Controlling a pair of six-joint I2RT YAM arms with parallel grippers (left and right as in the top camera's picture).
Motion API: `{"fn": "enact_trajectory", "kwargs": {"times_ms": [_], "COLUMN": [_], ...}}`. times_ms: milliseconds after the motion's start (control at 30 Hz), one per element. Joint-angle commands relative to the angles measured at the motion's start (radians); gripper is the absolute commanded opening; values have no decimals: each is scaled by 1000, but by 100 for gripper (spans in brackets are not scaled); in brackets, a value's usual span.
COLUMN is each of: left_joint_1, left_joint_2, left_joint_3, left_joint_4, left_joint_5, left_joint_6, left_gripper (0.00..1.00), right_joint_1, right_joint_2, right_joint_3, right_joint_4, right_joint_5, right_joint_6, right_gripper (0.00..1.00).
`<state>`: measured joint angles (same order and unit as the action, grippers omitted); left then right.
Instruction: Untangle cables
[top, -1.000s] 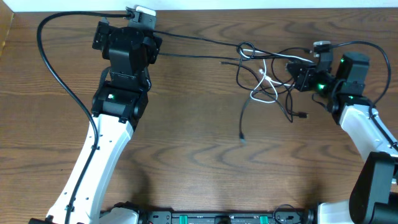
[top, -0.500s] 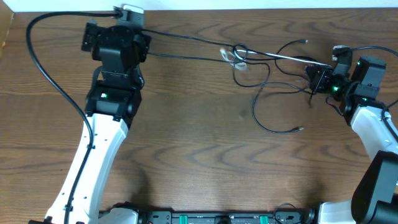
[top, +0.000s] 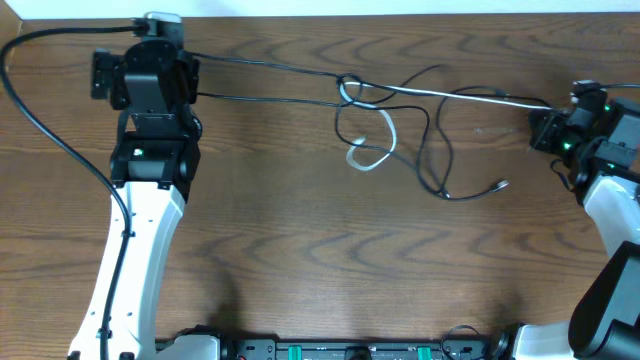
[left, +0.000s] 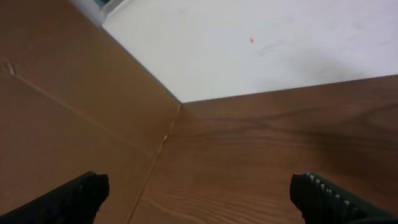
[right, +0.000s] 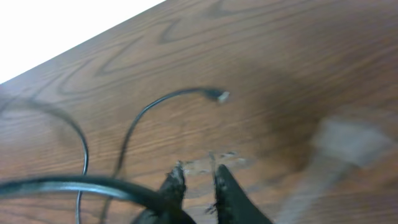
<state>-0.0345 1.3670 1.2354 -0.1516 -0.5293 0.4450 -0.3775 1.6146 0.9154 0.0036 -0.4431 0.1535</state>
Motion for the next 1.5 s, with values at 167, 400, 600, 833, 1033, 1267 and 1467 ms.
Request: {"fn": "enact_trajectory", "kwargs": {"times_ms": [167, 400, 600, 833, 1033, 1267, 1467], "left_joint_1": [85, 85, 85, 84, 83, 83, 68], "left_joint_2": [-23, -23, -22, -22, -22, -14, 74], "left_joint_3": [16, 16, 16, 16, 16, 16, 16], "left_joint_4": [-44, -89, -117, -117, -141, -267, -353], "left_joint_5": [-80, 188, 536, 880, 990, 990, 990], "left_joint_6": [-71, -74, -73, -73, -74, -74, -82], "left_gripper": [98, 99, 61, 10, 8, 24, 43], "right_joint_1": [-87, -85, -77, -8, 97, 188, 261], "right_joint_2": [2, 3, 2, 2, 2, 3, 3], "right_joint_3": [2, 2, 2, 2, 2, 1, 0], "right_joint_4": [-1, 0, 0, 0, 0, -2, -23], "right_joint_5": [117, -29, -279, -353, -344, -315, -314], "right_joint_6": [33, 33, -39, -58, -100, -103, -103], "right_gripper": [30, 91, 99, 99, 99, 99, 99]}}
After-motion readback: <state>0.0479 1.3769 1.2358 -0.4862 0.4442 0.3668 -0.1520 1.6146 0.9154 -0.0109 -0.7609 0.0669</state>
